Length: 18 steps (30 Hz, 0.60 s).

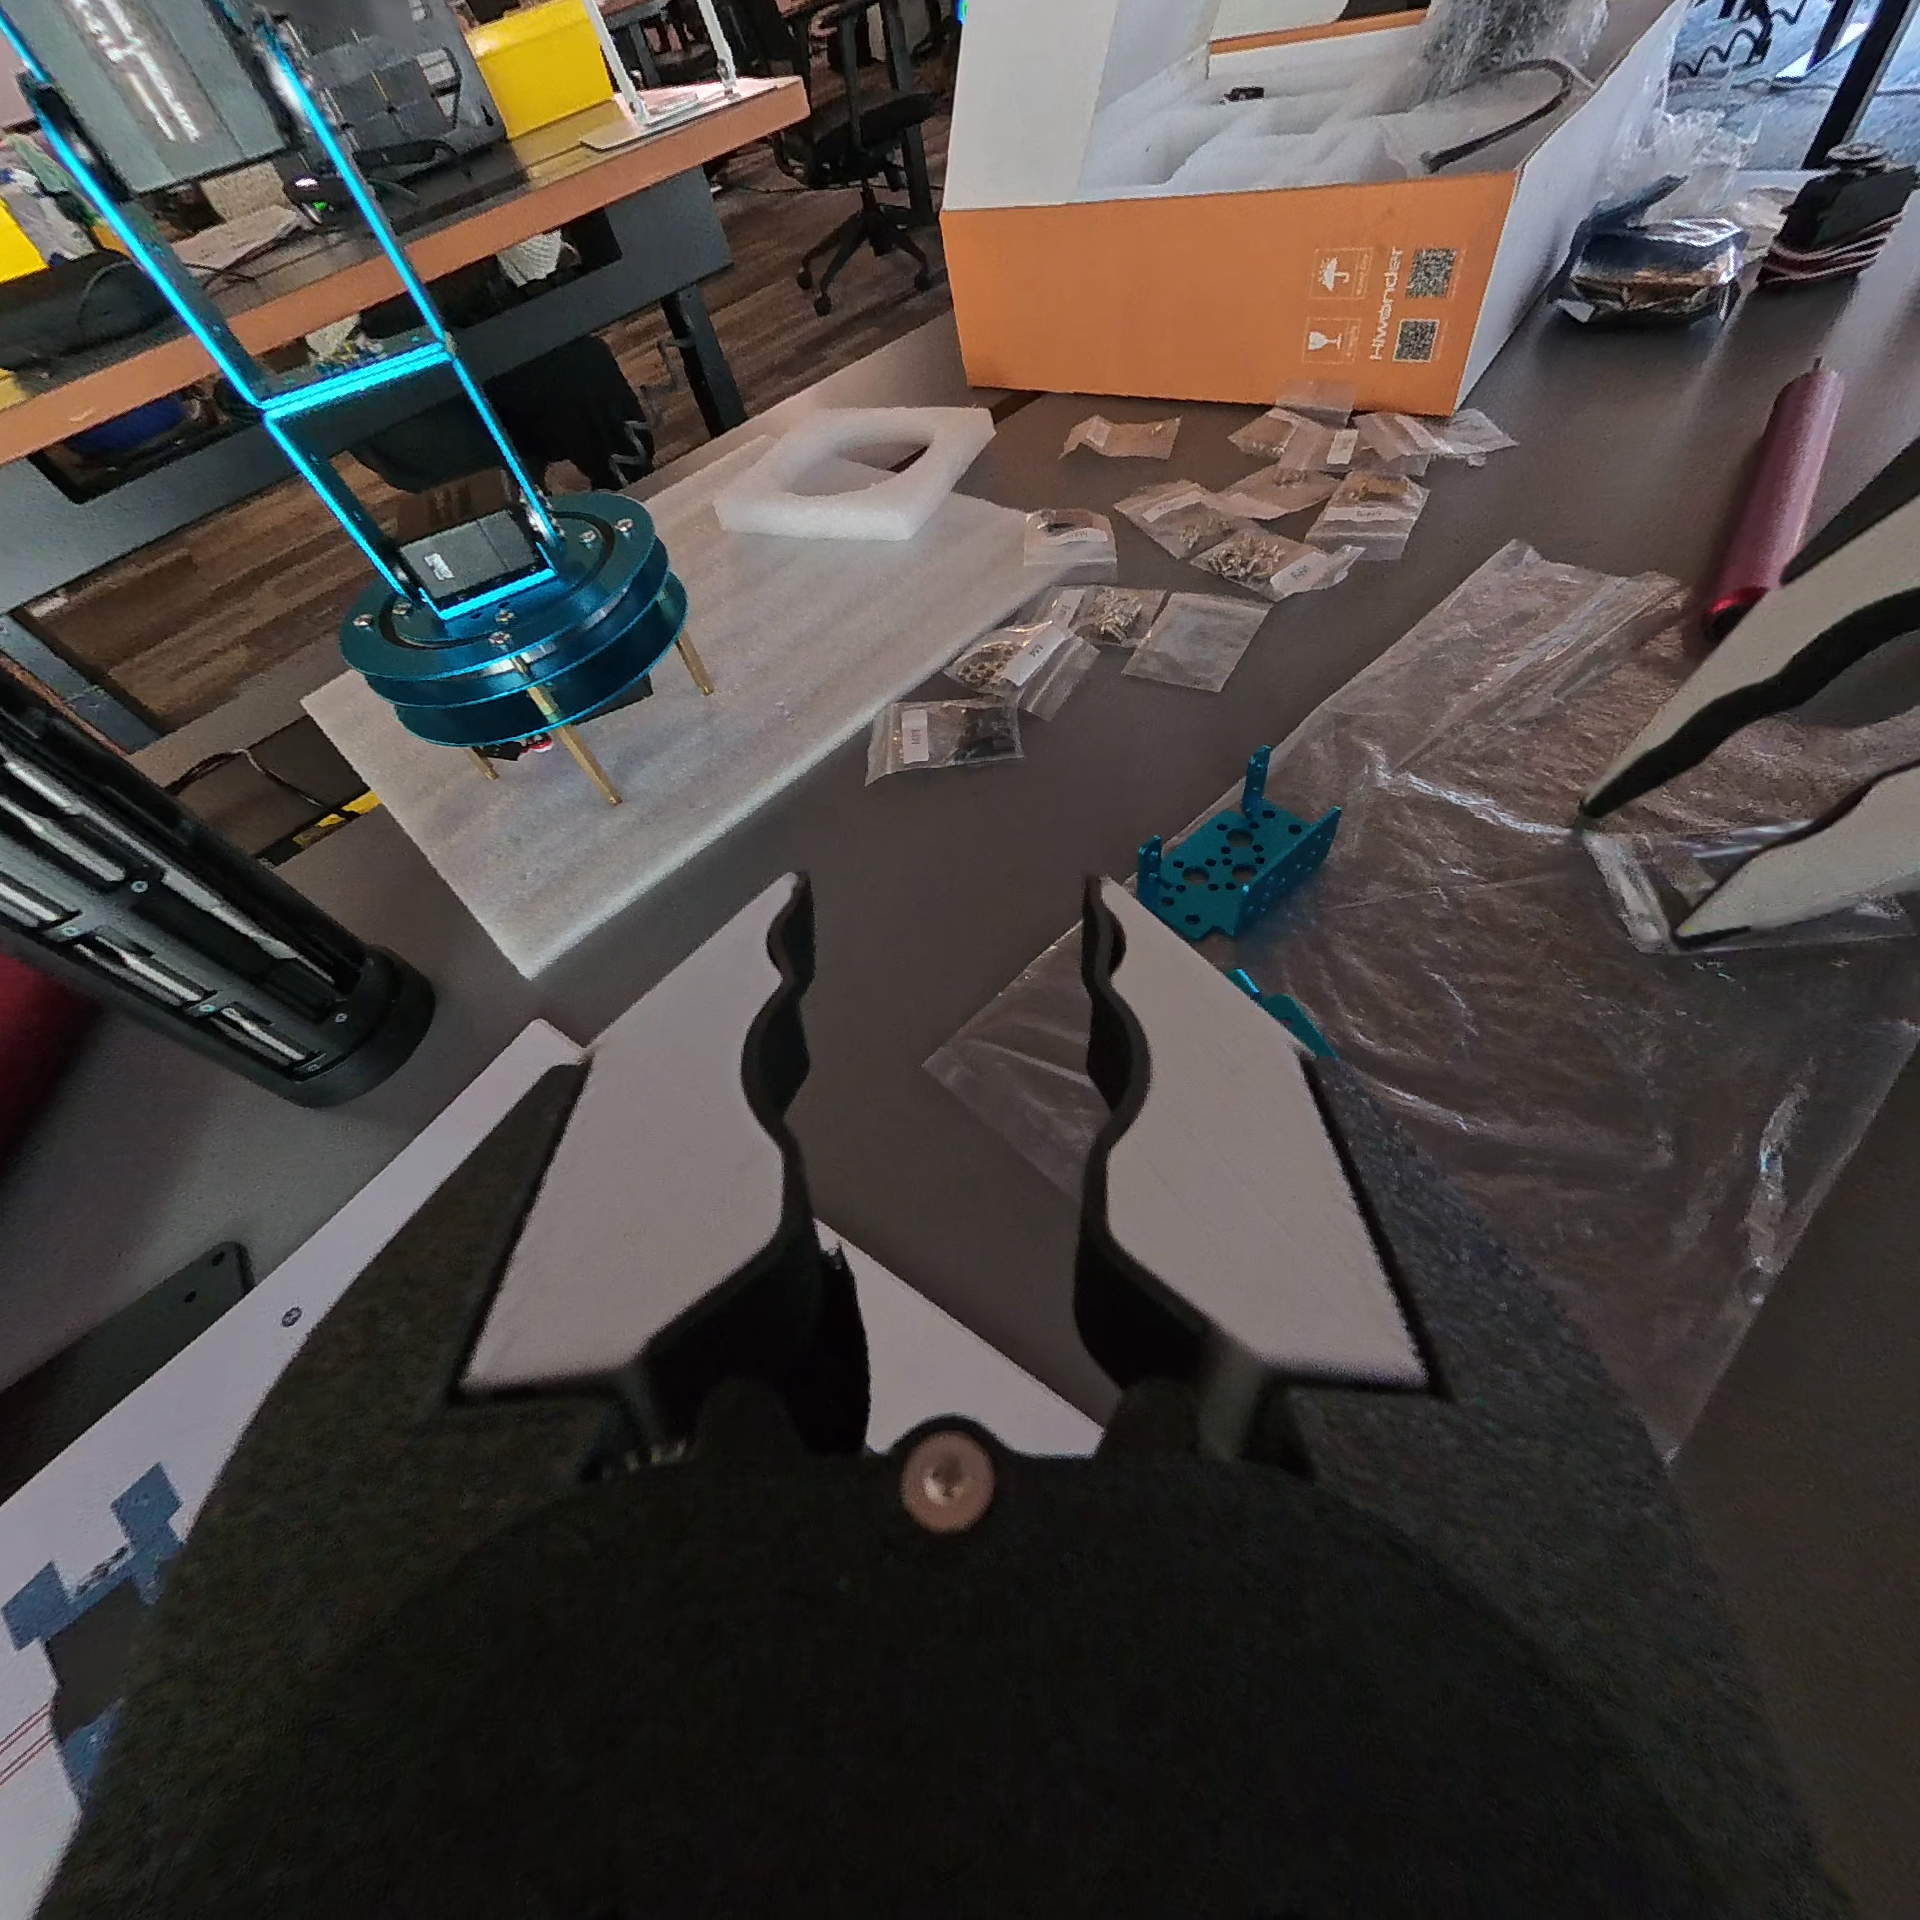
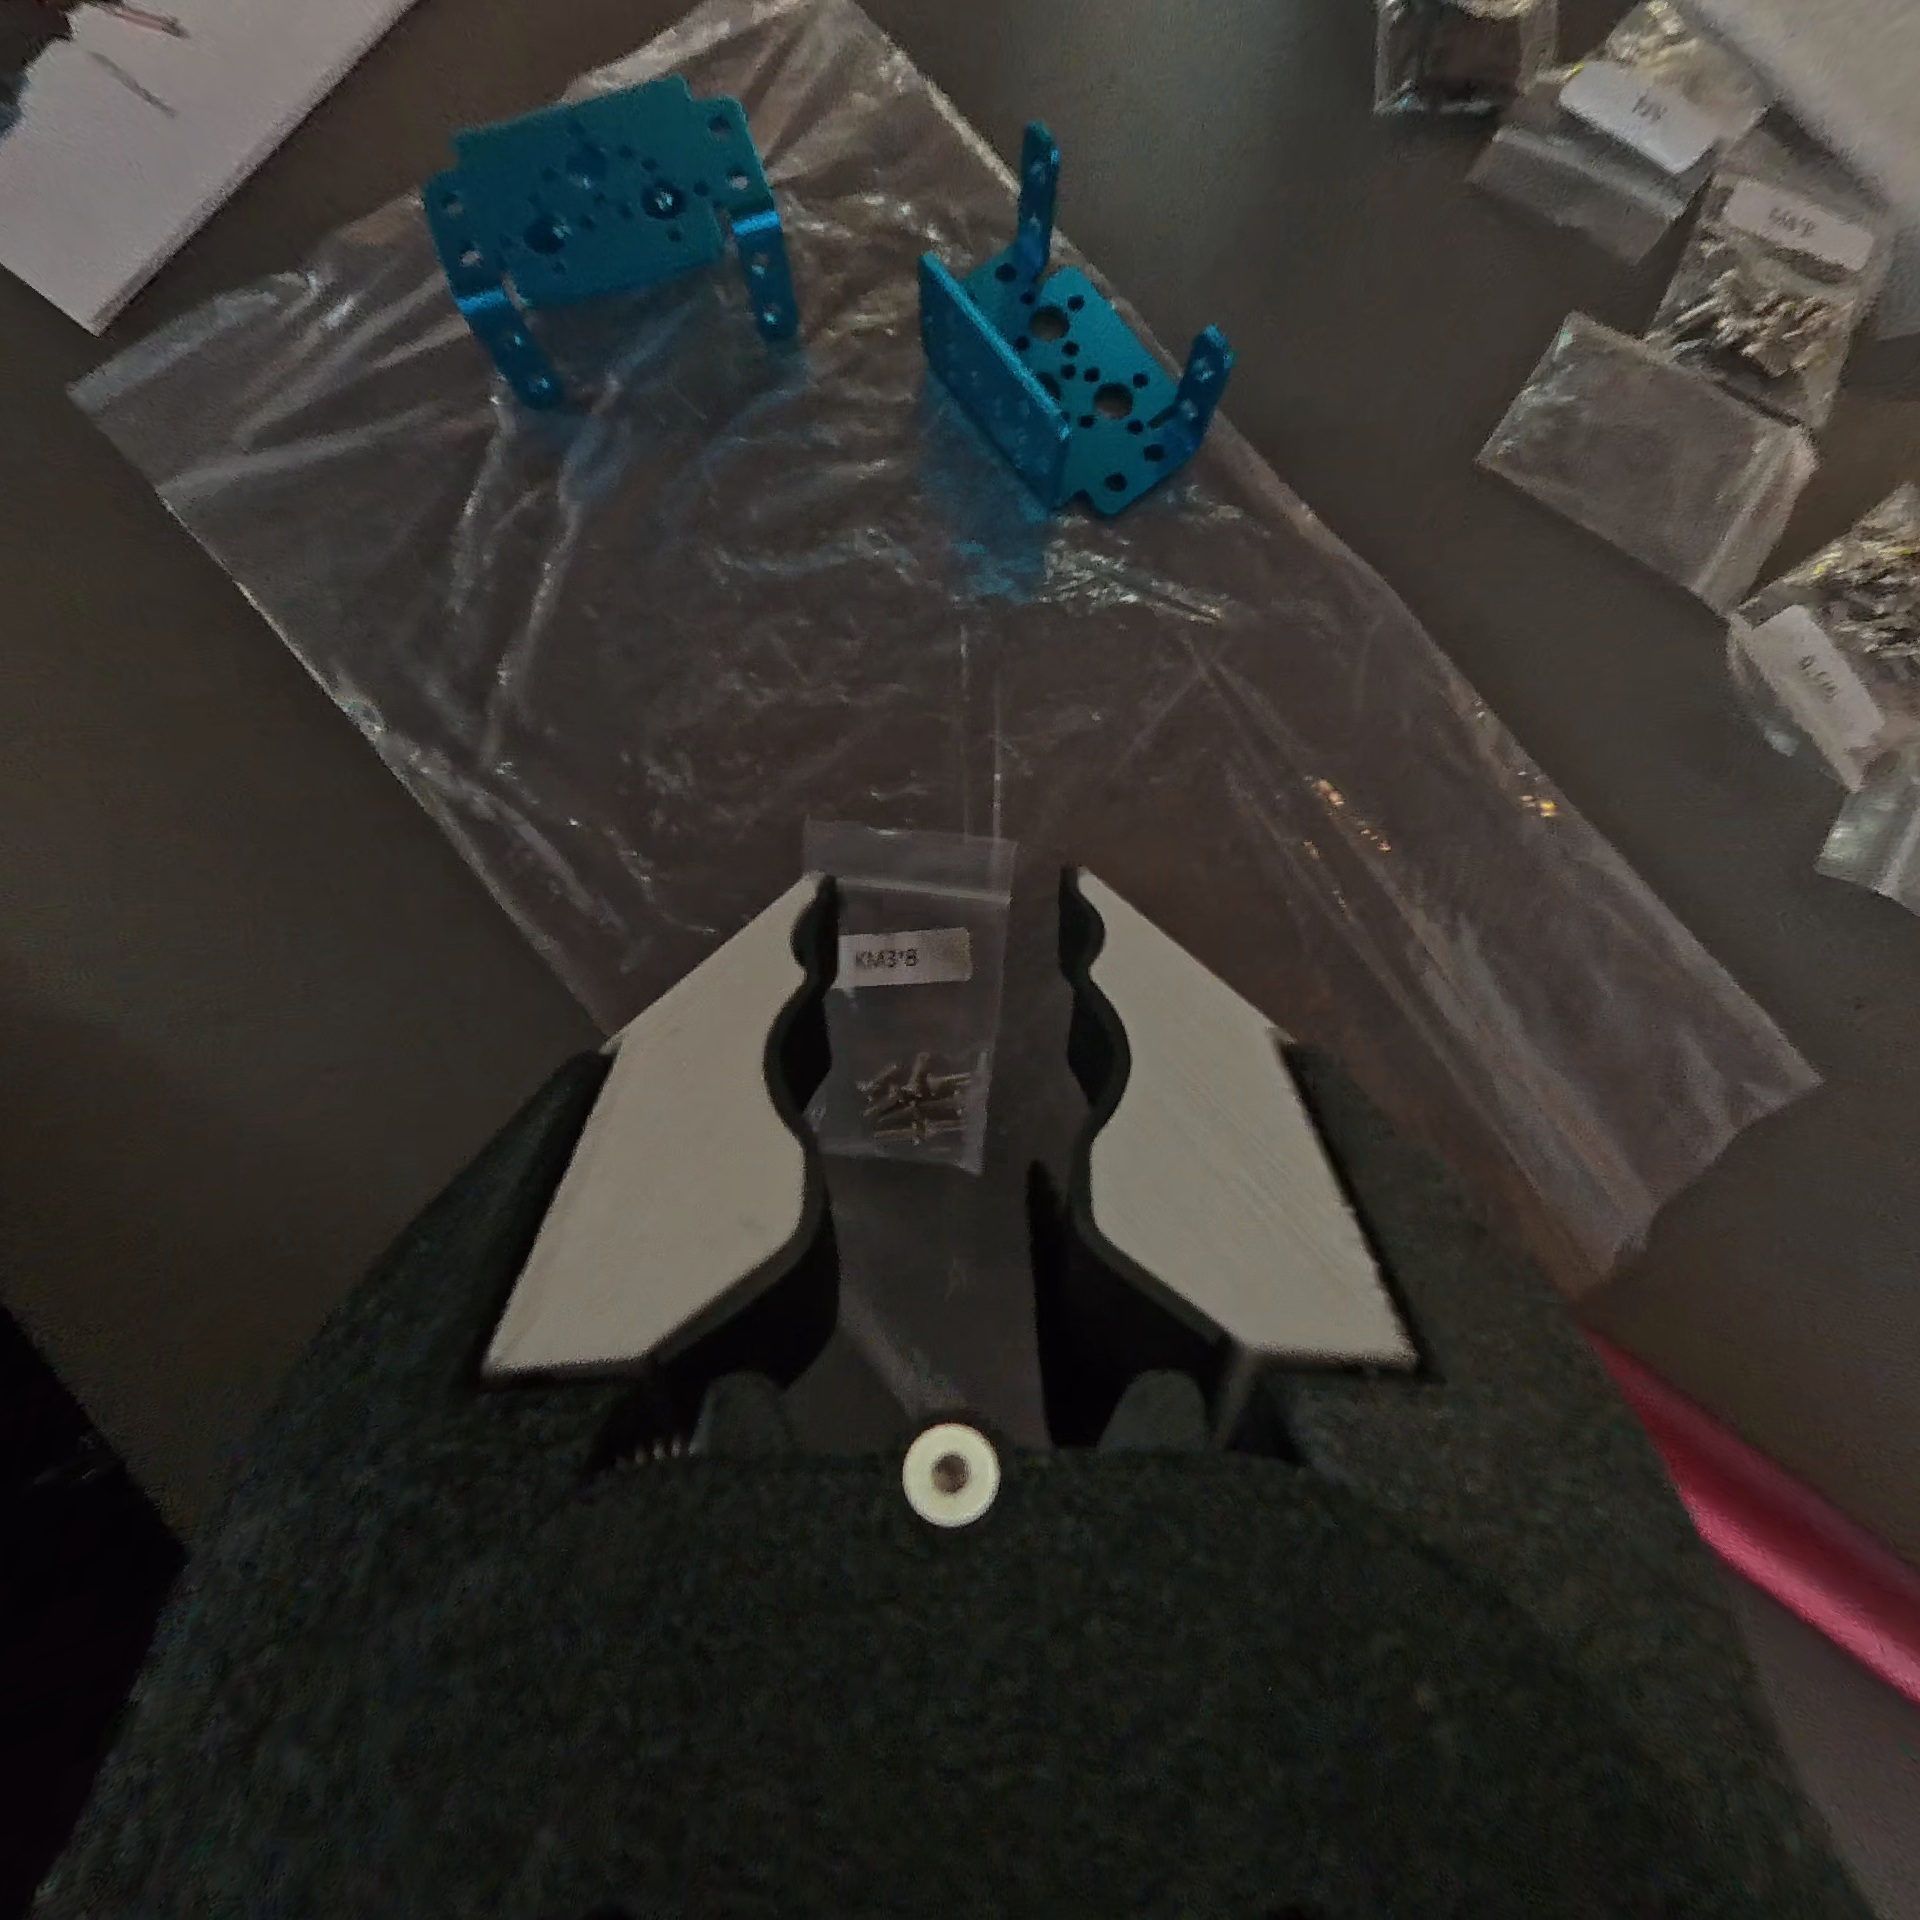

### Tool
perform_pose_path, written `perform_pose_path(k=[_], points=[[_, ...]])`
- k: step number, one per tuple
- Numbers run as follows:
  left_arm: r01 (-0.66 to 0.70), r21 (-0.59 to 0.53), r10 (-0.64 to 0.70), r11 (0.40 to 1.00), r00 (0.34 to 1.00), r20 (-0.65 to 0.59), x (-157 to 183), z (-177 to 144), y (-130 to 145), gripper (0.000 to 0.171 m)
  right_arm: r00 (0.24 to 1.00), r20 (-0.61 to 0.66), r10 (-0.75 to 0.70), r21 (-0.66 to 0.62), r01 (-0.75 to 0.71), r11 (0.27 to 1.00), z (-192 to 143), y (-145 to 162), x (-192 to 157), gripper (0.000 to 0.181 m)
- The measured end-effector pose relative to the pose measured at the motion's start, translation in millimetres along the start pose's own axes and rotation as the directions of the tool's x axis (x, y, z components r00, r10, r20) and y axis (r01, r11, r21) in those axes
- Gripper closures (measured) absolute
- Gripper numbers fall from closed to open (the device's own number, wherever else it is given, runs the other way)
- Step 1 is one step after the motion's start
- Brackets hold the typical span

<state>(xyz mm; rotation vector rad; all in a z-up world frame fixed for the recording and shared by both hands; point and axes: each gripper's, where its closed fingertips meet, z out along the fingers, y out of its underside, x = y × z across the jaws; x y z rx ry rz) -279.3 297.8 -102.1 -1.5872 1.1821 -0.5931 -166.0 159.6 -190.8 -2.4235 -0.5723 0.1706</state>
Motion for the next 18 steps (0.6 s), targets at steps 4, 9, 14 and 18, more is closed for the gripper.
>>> perform_pose_path(k=[4,9,14,18], points=[[-0.023,-0.01,0.023,1.0,1.0,-0.001,4.0,1.5,2.1,0.12,1.0,0.031,0.006,0.002,-0.006,1.0,1.5,0.1,-5.9,0.147],[0.0,-0.013,-0.001,1.0,0.997,-0.072,22.6,4.9,-1.2,0.123,0.998,0.003,-0.062,0.037,0.062,0.997,-1.6,-2.9,-6.2,0.17],[0.094,-0.117,-0.131,0.989,0.92,-0.37,90.6,12.7,-10.0,0.124,0.994,-0.001,-0.107,0.091,0.107,0.99,-6.2,-5.5,-5.4,0.179],[0.032,-0.186,-0.135,0.982,0.808,-0.574,138.3,13.1,-15.1,0.124,0.994,0.038,-0.105,0.19,0.096,0.977,-18.8,-15.7,-3.3,0.181]])
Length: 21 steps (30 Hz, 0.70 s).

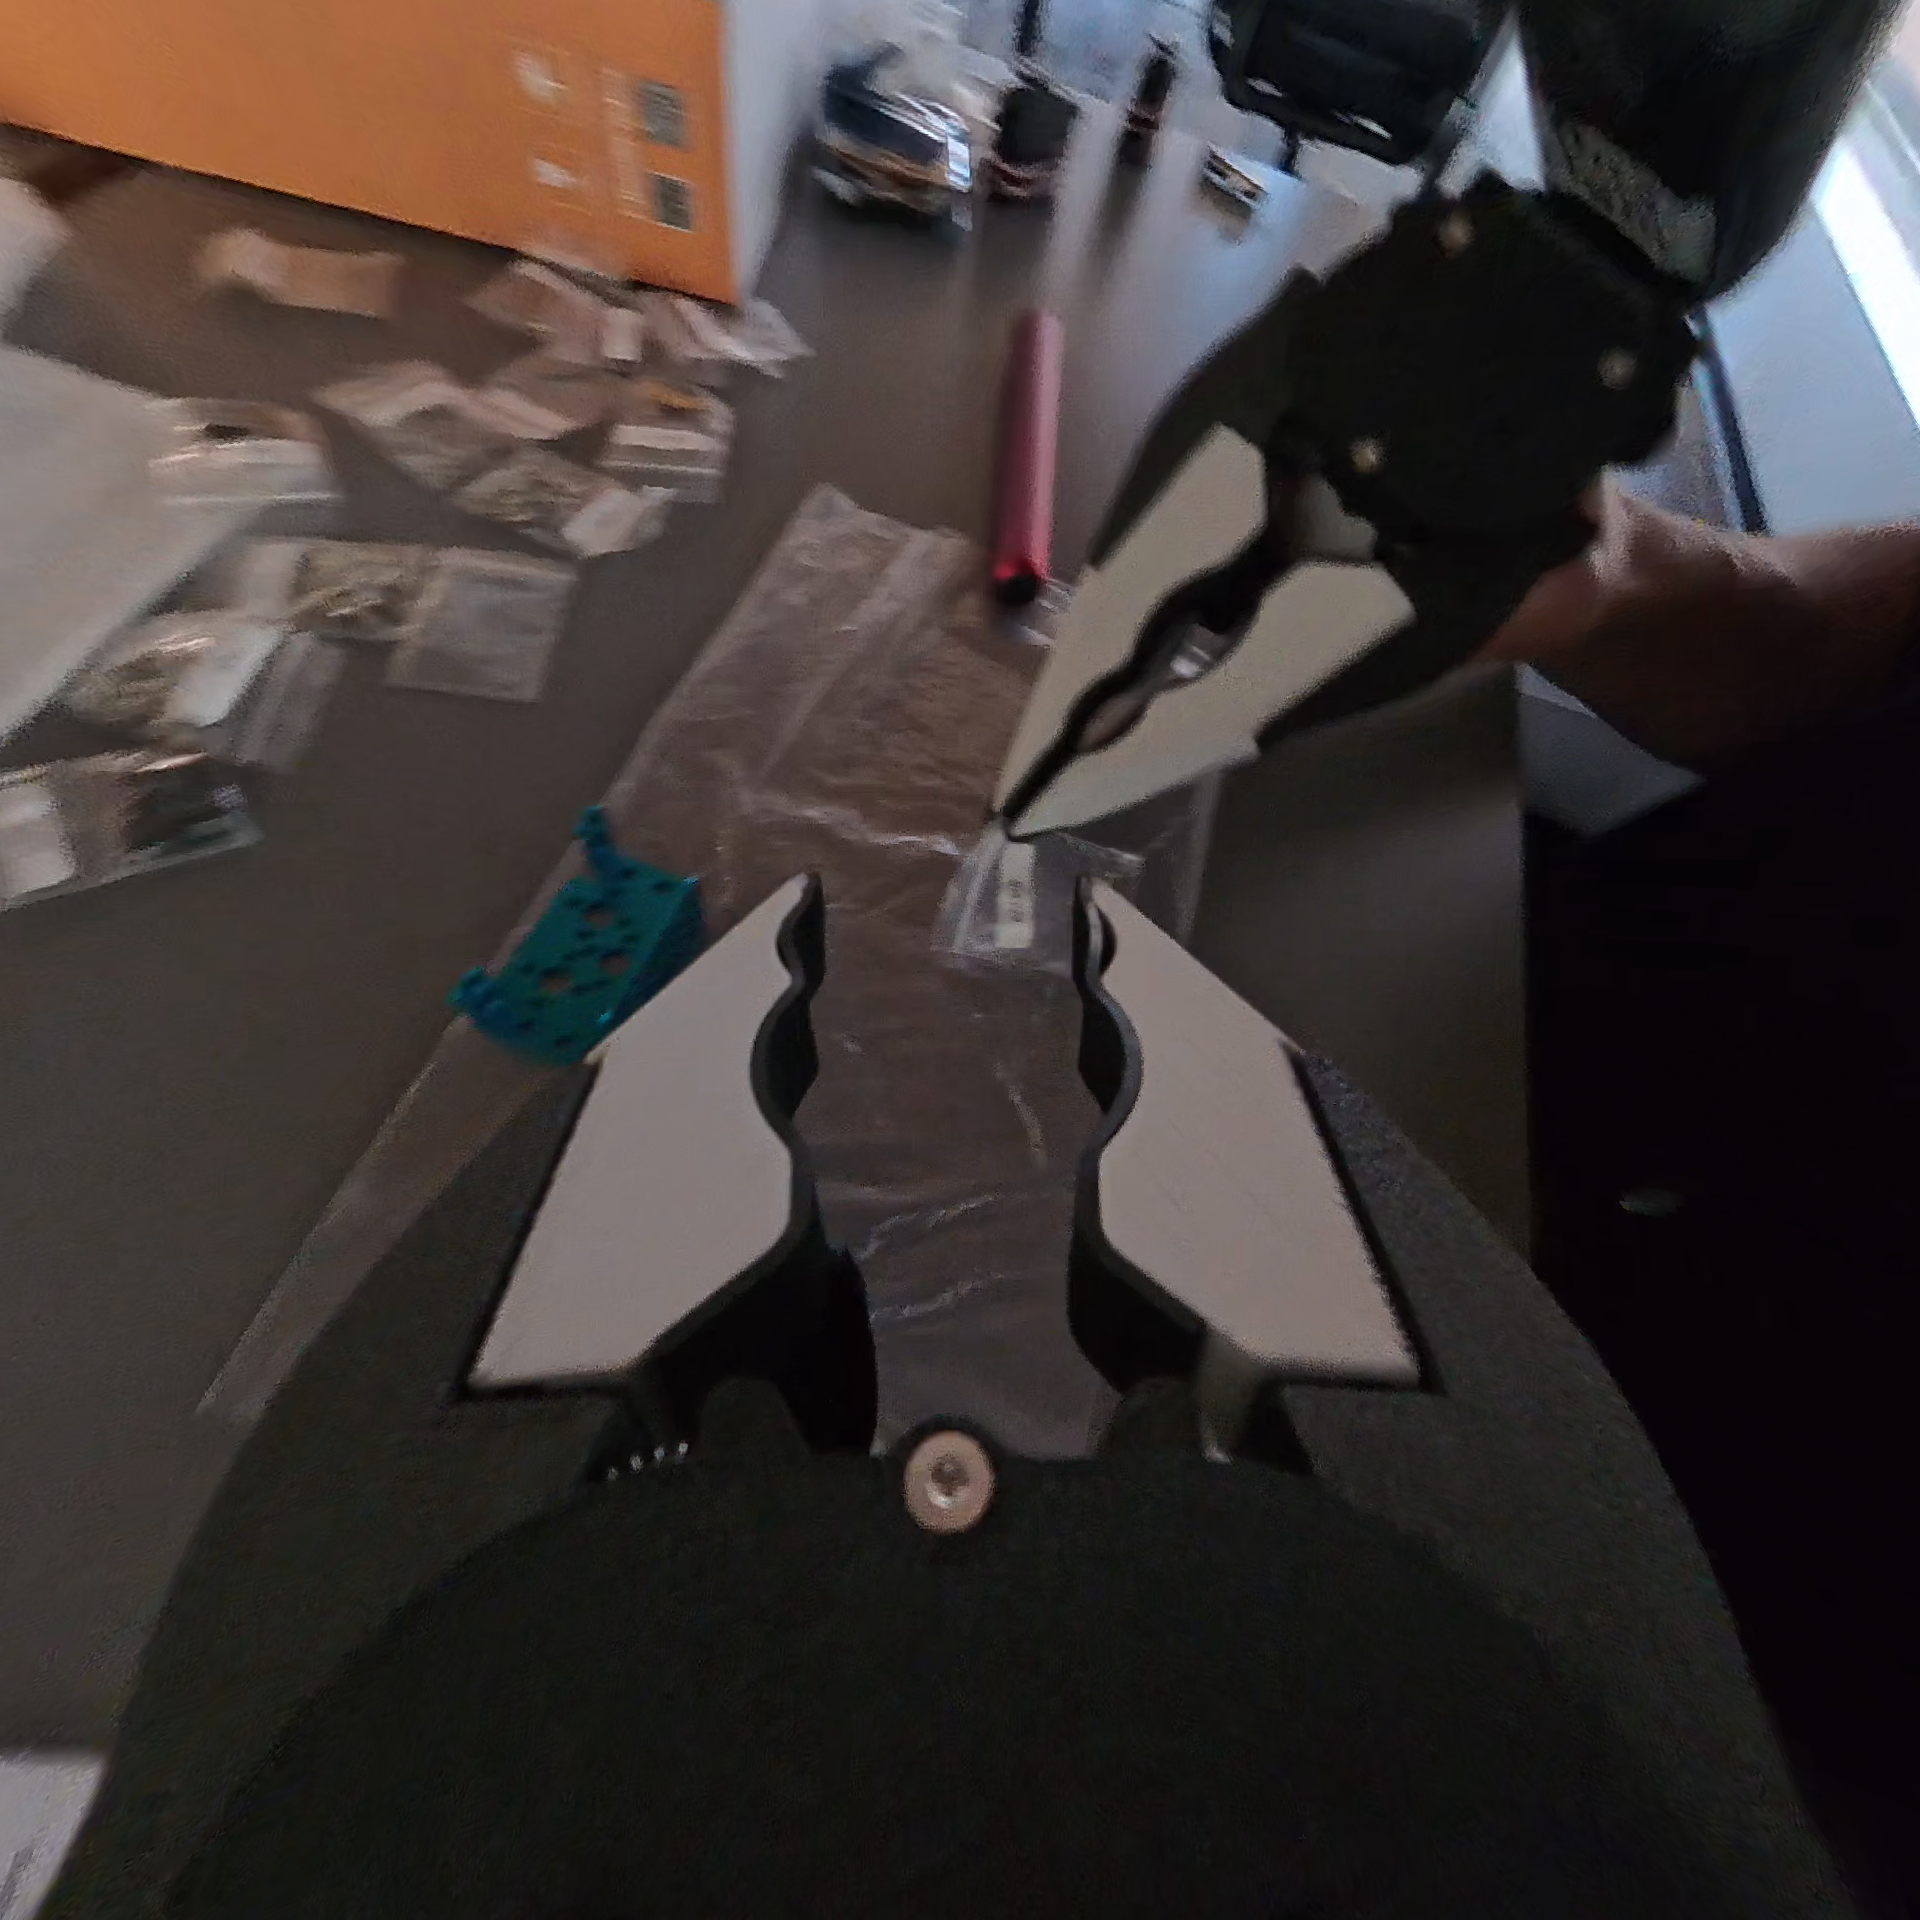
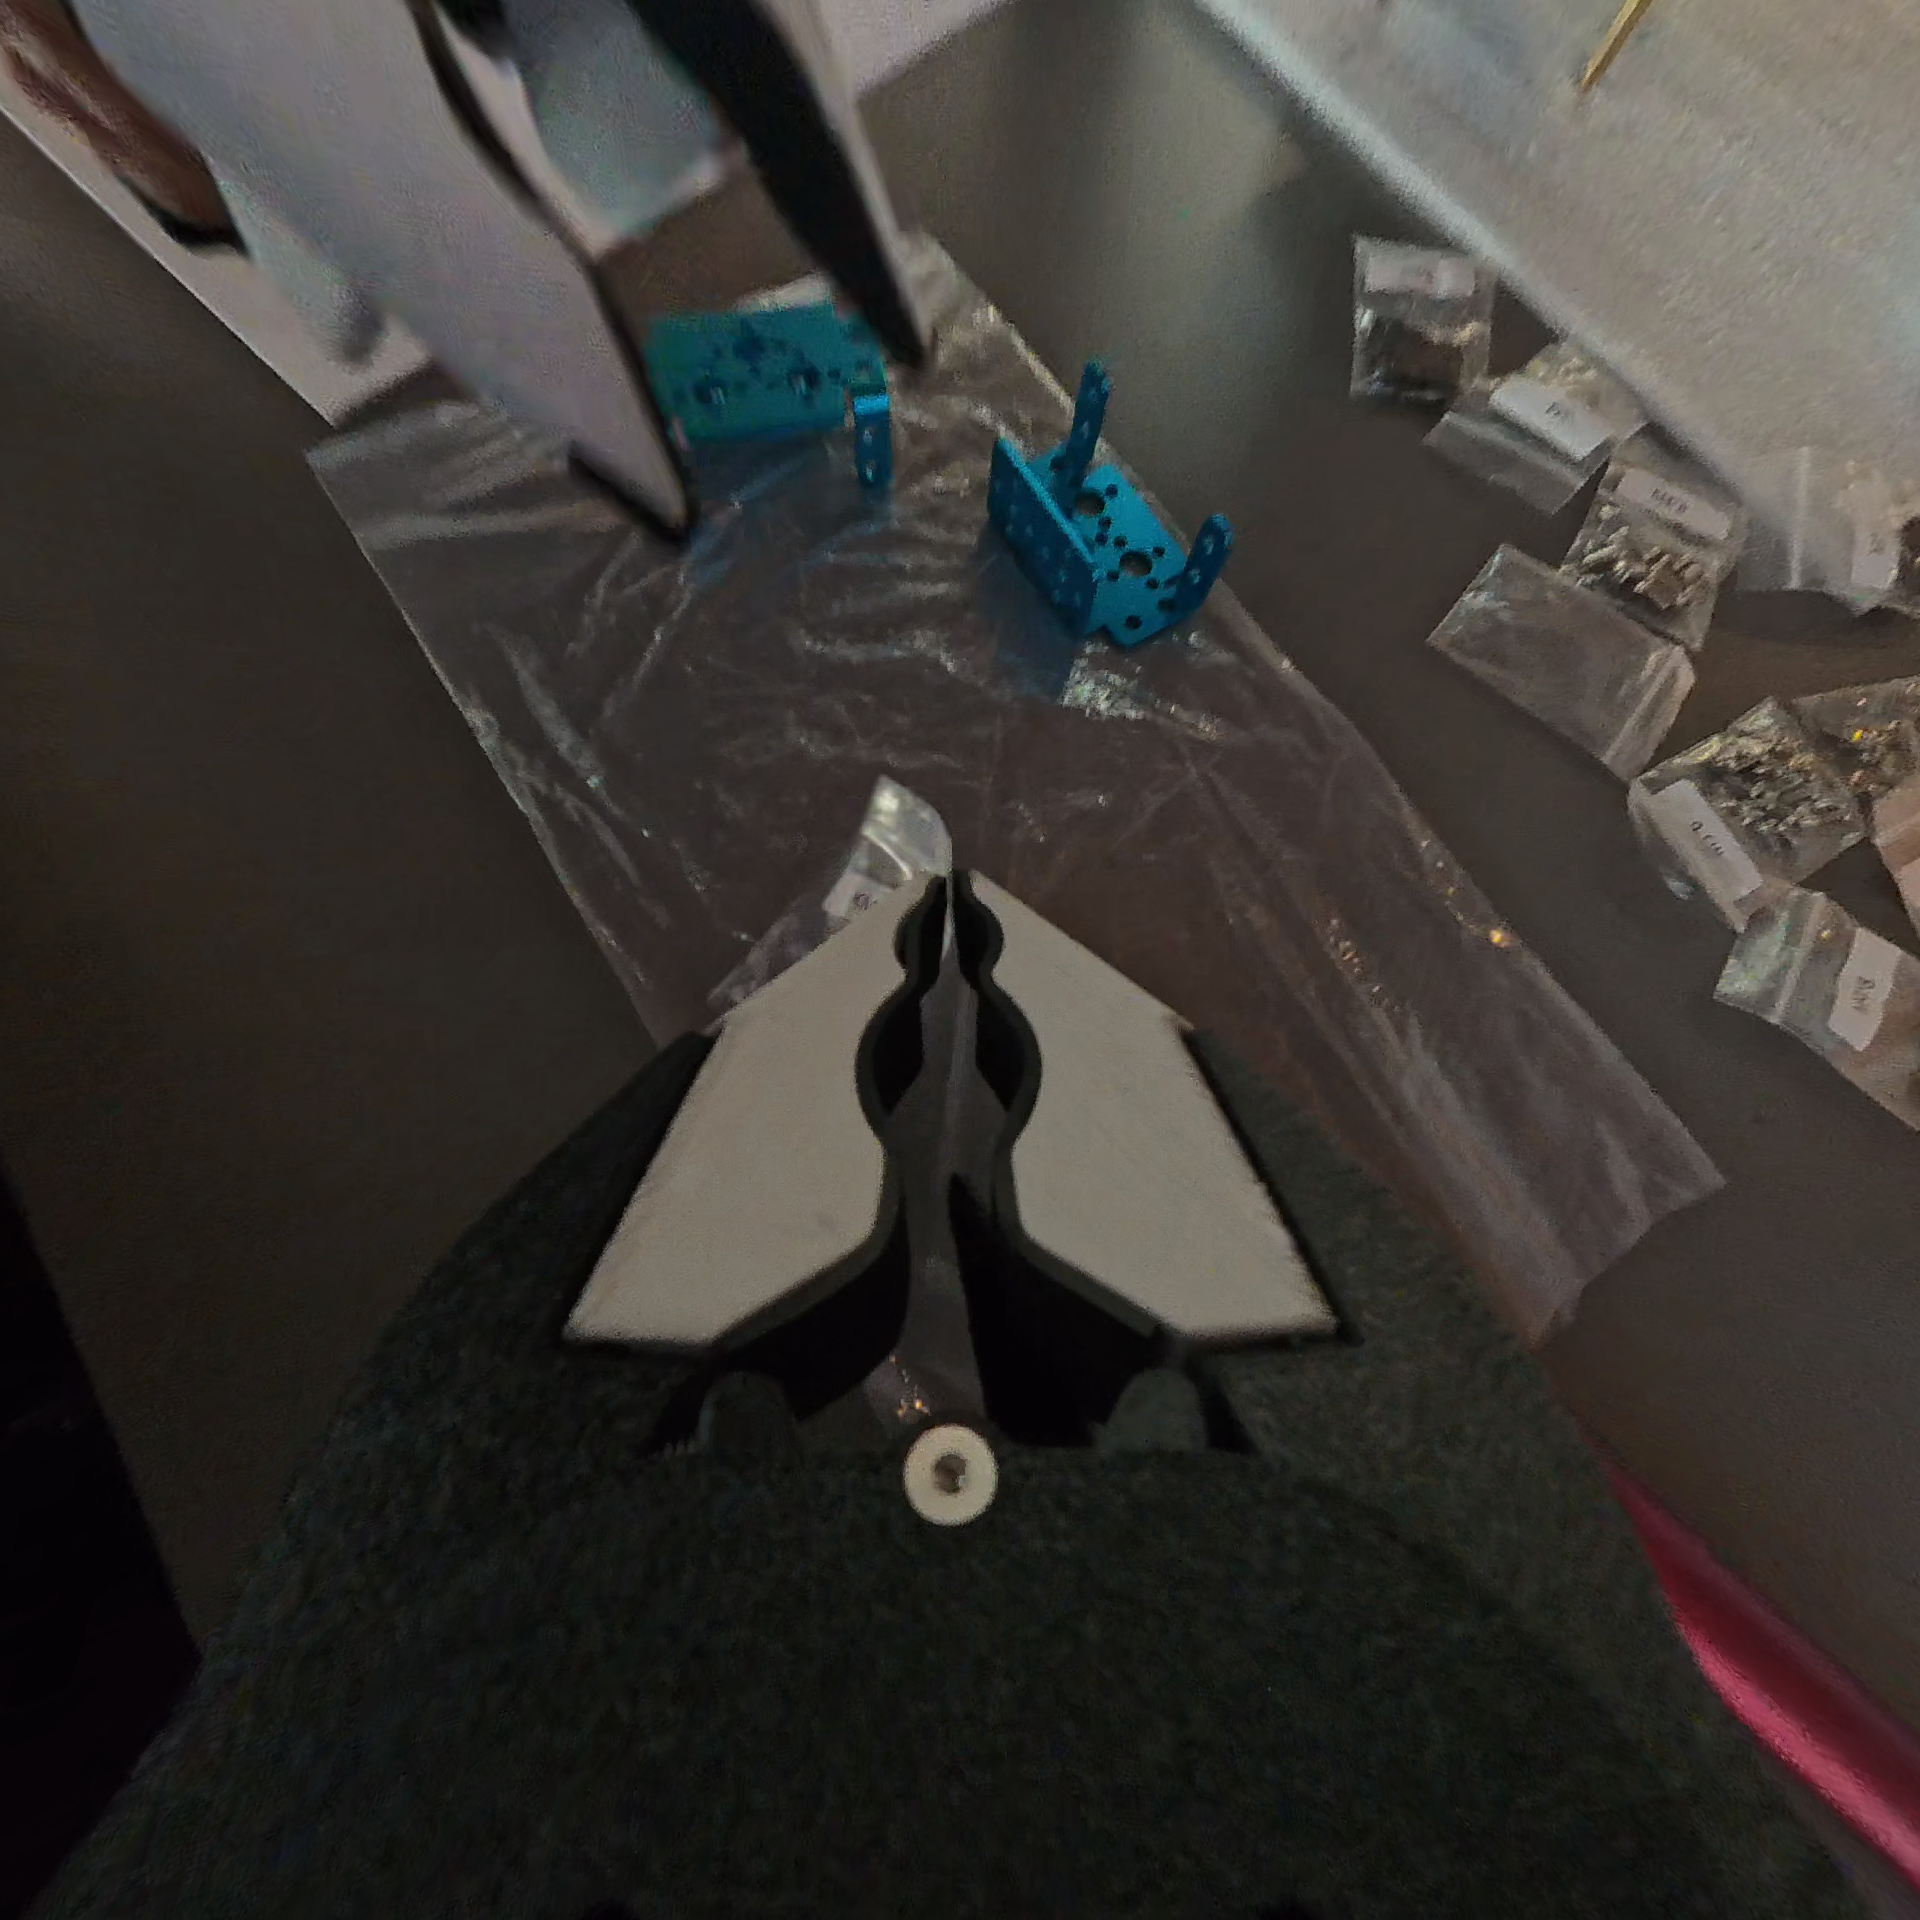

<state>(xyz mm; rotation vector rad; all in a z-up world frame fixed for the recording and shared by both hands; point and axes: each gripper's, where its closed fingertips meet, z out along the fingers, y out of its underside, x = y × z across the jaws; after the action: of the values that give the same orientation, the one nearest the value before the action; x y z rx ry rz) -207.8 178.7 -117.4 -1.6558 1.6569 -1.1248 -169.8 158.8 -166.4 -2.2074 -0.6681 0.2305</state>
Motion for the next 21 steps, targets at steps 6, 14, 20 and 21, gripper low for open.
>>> perform_pose_path(k=[6,14,20,21], points=[[-0.18,-0.091,0.177,0.98,0.984,-0.034,8.7,24.6,11.9,0.124,0.987,0.156,0.041,0.263,-0.081,0.961,-31.4,-32.4,-1.3,0.181],[-0.155,0.083,0.167,0.984,0.975,-0.15,31.0,22.0,-2.1,0.17,0.931,0.356,0.079,0.312,-0.198,0.929,-45.4,-37.7,-14.7,0.181],[-0.253,0.06,0.258,0.966,0.959,-0.112,34.7,22.9,11.1,0.171,0.935,0.352,0.048,0.305,-0.163,0.938,-40.6,-33.2,-22.0,0.177],[-0.283,0.048,0.287,0.958,0.952,-0.104,35.4,23.1,14.0,0.171,0.934,0.354,0.04,0.31,-0.158,0.938,-40.8,-34.3,-23.5,0.169]])
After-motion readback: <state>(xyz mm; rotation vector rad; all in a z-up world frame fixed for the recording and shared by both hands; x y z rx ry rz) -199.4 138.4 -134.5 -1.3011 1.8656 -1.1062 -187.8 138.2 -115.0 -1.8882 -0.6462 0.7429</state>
